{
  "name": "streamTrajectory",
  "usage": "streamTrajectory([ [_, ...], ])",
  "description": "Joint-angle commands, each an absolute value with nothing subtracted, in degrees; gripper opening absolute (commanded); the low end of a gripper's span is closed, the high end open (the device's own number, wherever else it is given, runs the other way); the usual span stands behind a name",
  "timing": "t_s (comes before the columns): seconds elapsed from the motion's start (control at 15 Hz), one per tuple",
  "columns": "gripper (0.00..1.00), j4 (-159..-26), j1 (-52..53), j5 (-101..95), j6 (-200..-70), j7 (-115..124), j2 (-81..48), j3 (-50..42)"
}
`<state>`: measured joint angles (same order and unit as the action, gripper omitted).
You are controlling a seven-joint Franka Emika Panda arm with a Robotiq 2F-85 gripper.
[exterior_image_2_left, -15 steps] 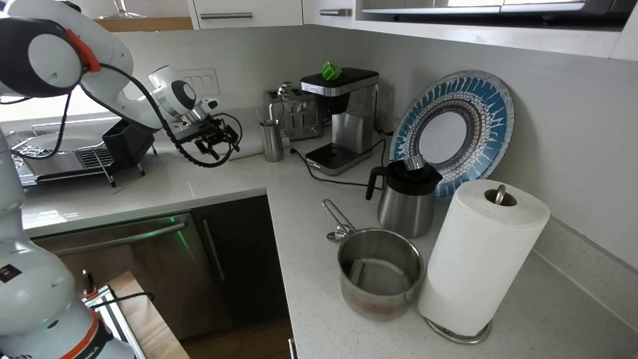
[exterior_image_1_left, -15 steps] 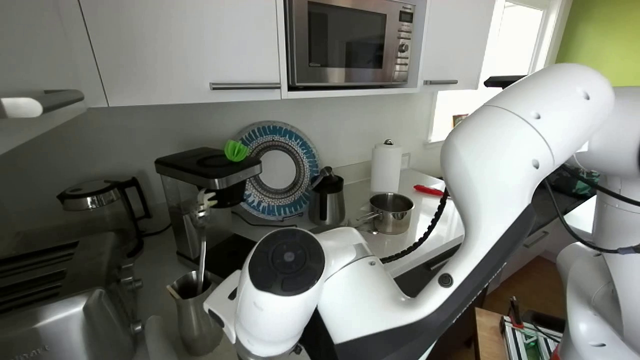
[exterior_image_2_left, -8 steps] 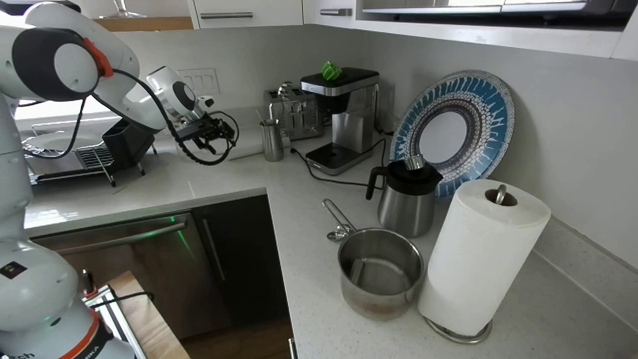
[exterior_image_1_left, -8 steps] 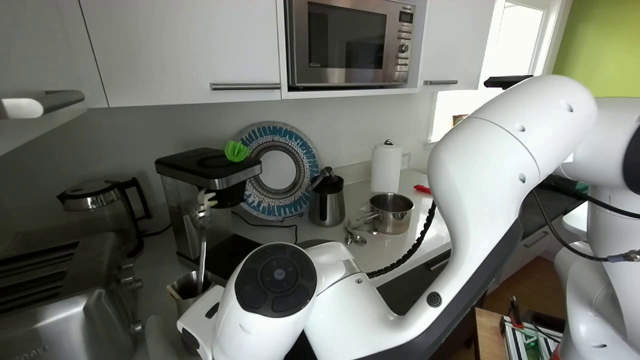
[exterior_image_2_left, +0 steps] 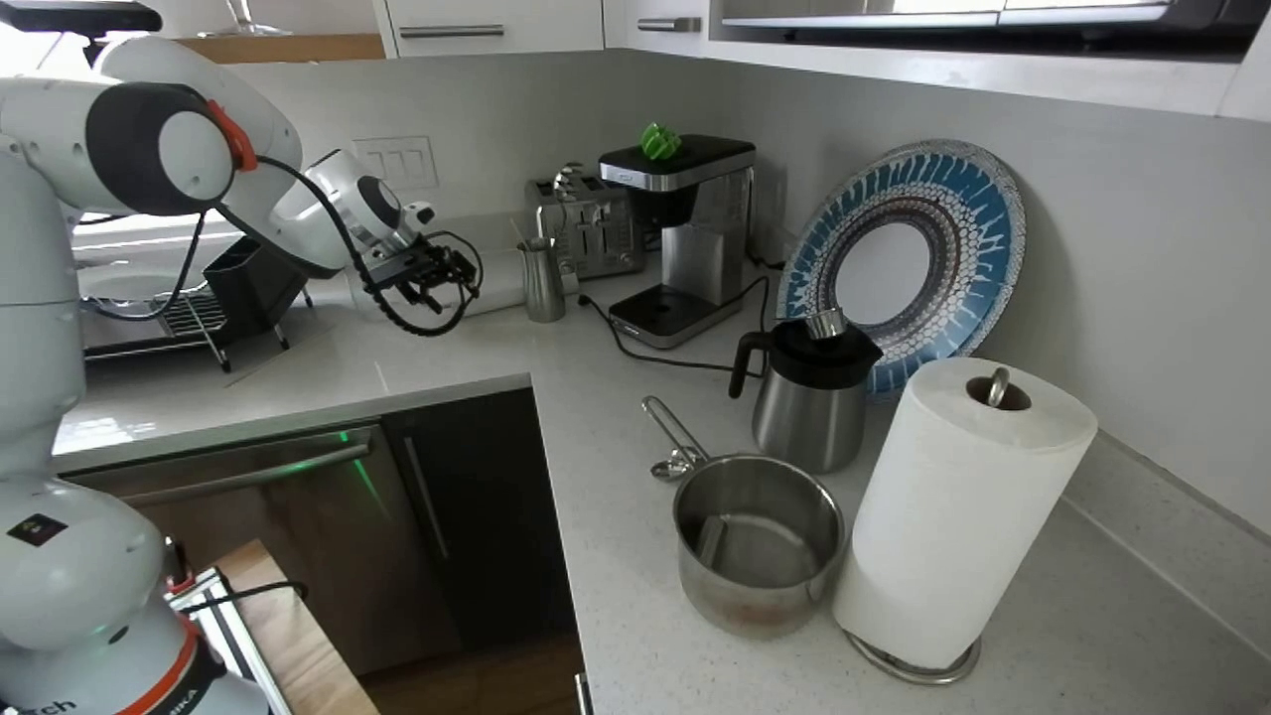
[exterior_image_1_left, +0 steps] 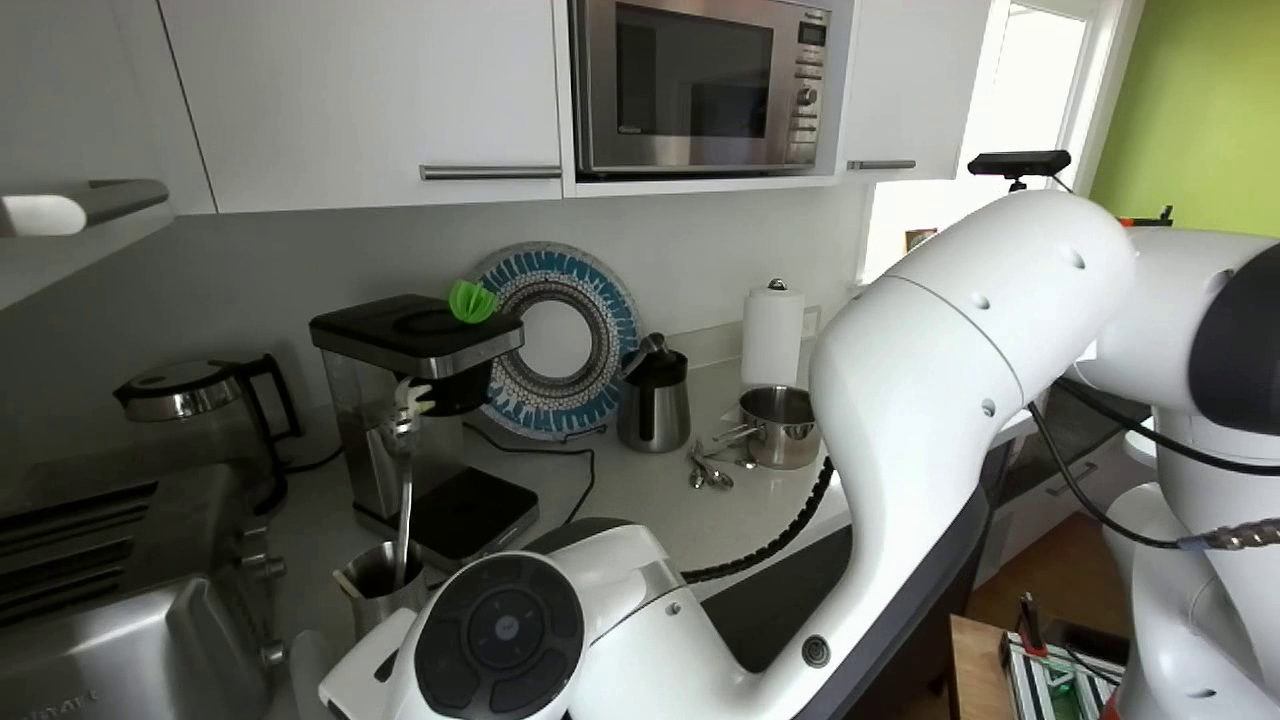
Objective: Put the white paper on the left in the silver cup
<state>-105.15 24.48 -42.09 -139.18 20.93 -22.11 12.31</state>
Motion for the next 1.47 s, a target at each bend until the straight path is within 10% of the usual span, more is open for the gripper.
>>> streamTrajectory([
  [0.0,1.0,-100.43,27.18,-43.27,-135.64,20.42,-26.06,10.85],
  [1.0,1.0,-89.9,30.3,-57.04,-136.26,20.56,-34.67,8.38],
  [1.2,0.66,-89.26,30.52,-59.37,-136.78,20.17,-35.49,7.75],
  [1.4,0.54,-88.78,30.15,-60.68,-136.83,19.51,-36.45,7.81],
])
